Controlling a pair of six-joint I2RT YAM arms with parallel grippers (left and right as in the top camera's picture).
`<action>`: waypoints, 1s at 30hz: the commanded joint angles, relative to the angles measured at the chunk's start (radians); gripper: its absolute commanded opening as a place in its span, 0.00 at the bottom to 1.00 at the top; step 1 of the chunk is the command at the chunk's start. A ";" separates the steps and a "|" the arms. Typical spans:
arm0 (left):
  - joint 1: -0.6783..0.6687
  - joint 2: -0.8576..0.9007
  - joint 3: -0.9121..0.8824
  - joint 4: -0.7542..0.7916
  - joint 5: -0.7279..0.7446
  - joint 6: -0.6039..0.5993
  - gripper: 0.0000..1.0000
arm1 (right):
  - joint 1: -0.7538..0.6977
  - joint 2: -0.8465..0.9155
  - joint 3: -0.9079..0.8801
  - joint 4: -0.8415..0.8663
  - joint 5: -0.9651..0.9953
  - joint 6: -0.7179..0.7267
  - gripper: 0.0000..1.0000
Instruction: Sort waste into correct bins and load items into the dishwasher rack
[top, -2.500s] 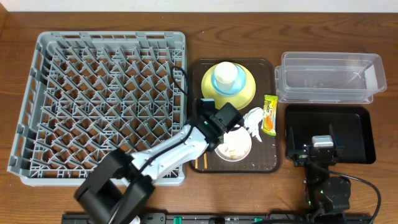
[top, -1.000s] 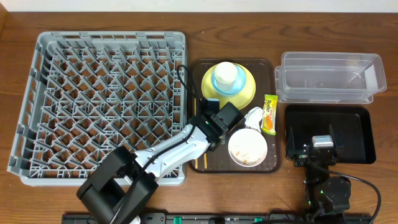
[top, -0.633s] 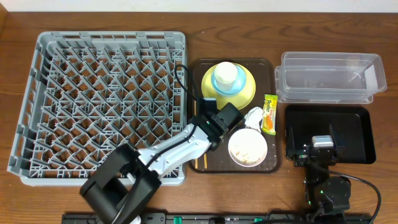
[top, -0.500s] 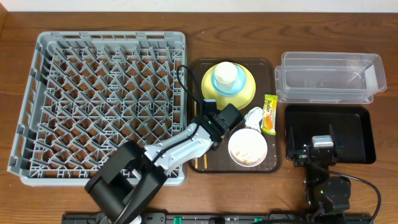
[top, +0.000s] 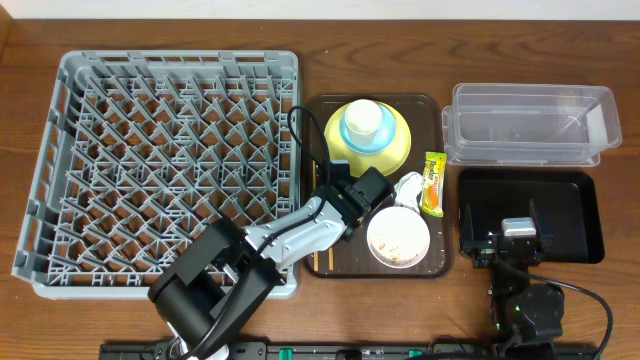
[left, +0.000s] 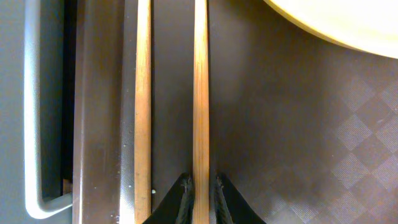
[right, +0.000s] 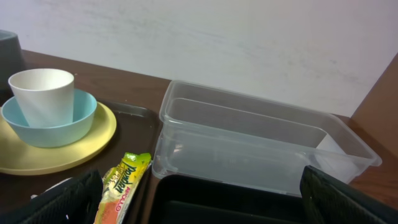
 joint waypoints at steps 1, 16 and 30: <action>0.002 0.032 -0.011 -0.003 0.032 -0.006 0.16 | -0.005 0.000 -0.001 -0.004 -0.003 -0.010 0.99; 0.002 0.030 -0.011 0.000 0.040 -0.005 0.13 | -0.005 0.000 -0.001 -0.004 -0.003 -0.010 0.99; 0.002 -0.127 -0.005 -0.061 0.030 0.081 0.06 | -0.005 0.000 -0.001 -0.004 -0.003 -0.010 0.99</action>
